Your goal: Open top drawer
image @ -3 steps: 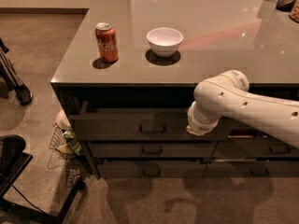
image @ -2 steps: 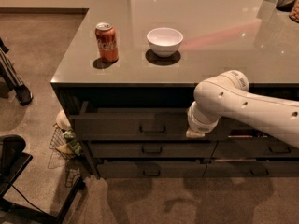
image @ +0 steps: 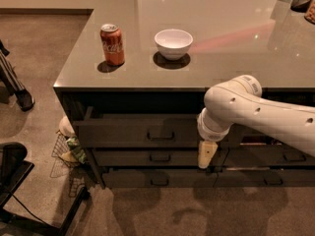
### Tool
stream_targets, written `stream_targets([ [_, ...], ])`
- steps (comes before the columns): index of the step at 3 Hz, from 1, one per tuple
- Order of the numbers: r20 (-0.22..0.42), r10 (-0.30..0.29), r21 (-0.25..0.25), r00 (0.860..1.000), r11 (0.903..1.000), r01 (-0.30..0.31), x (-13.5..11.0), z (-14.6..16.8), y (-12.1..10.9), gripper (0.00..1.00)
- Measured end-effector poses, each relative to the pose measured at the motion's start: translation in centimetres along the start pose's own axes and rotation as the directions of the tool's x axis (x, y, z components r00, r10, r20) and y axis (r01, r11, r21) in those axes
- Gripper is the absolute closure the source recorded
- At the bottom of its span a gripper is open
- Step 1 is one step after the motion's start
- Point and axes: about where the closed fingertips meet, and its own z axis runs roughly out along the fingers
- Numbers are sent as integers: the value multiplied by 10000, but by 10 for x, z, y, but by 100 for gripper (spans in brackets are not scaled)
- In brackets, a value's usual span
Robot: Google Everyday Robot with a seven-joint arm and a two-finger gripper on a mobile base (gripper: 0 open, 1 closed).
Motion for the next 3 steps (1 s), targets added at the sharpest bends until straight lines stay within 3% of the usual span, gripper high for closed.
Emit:
stream_targets([
  [1, -22, -10, -561, 10000, 9984, 9, 10, -7, -13, 0],
  [2, 17, -51, -688, 10000, 9976, 52, 8, -2, -14, 0],
  [3, -218, -125, -1292, 9997, 9916, 96, 1, 18, -17, 18],
])
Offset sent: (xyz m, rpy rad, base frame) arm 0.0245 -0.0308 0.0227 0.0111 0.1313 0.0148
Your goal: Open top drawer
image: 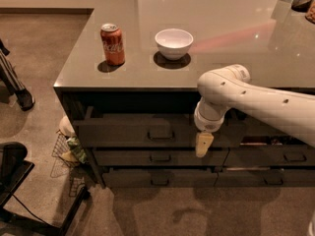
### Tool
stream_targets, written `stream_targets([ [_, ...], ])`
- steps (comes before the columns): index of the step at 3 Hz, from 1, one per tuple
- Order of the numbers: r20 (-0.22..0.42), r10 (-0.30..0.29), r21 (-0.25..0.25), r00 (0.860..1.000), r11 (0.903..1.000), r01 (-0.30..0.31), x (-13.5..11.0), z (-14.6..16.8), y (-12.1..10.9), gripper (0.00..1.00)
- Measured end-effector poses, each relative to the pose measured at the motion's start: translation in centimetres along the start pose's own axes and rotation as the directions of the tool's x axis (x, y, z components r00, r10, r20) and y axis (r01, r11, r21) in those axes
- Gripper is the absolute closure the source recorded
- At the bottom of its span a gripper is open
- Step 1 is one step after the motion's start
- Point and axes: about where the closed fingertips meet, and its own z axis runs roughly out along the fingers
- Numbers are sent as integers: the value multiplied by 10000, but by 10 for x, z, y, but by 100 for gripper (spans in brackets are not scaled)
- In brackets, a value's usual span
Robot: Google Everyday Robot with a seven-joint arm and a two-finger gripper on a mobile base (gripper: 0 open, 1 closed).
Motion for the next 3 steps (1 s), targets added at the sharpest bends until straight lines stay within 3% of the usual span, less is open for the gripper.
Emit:
stream_targets([
  [1, -851, 170, -744, 9962, 9970, -233, 5, 0, 20, 41],
  [2, -1150, 722, -804, 9907, 9934, -817, 6, -13, 48, 65],
  [3, -1150, 722, -804, 9907, 9934, -817, 5, -14, 50, 87],
])
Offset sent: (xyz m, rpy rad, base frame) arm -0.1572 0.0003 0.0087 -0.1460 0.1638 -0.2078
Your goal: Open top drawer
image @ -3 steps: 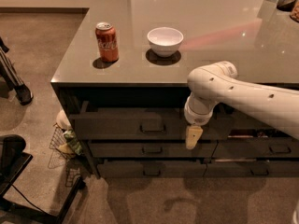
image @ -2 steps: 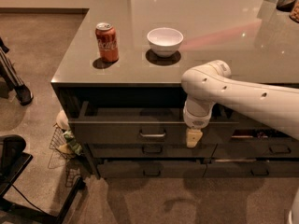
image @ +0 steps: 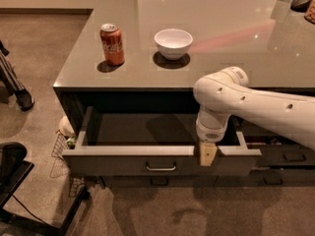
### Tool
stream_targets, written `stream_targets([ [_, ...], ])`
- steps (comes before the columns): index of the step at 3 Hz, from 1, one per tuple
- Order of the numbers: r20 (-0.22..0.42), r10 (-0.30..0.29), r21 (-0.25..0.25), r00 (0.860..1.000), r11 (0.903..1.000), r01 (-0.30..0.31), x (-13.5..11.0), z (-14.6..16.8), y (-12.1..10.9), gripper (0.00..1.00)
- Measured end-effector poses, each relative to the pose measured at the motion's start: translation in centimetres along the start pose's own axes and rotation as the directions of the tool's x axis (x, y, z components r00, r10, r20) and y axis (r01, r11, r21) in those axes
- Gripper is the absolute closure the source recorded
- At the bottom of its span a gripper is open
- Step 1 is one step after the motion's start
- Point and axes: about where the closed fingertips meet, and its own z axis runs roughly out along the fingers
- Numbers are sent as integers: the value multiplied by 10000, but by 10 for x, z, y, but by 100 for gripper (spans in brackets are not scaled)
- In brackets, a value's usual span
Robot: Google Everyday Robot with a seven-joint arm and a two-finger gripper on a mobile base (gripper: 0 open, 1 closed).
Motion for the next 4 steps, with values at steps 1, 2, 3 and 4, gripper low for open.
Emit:
stream_targets([
  [1, 0, 0, 0, 10000, 10000, 0, 0, 0, 2, 100],
  [2, 1, 1, 0, 10000, 10000, -1, 0, 0, 2, 100],
  [3, 129, 171, -25, 9998, 9999, -171, 0, 4, 15, 100],
  [4, 130, 171, -25, 9998, 9999, -171, 0, 3, 15, 100],
])
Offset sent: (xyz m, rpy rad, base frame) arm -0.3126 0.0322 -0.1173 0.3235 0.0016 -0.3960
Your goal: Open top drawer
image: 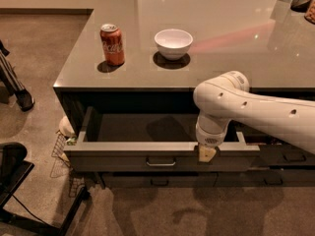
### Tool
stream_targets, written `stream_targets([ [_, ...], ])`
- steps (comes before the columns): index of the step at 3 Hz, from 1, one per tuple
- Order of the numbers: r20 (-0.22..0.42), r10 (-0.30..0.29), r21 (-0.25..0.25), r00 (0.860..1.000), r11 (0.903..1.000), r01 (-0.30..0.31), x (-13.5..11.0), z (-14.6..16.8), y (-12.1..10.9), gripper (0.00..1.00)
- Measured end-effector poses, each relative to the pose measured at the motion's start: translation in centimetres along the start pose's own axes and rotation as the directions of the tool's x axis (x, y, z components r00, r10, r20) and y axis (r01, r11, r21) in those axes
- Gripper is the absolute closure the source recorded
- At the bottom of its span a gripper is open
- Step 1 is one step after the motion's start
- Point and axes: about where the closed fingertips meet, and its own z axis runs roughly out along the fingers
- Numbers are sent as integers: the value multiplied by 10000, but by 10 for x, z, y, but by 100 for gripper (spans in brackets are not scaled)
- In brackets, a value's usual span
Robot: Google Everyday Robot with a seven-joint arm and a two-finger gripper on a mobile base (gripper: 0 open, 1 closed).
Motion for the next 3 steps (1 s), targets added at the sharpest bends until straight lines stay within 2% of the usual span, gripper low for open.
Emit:
stream_targets([
  [3, 85, 169, -26, 9998, 9999, -168, -1, 2, 11, 100],
])
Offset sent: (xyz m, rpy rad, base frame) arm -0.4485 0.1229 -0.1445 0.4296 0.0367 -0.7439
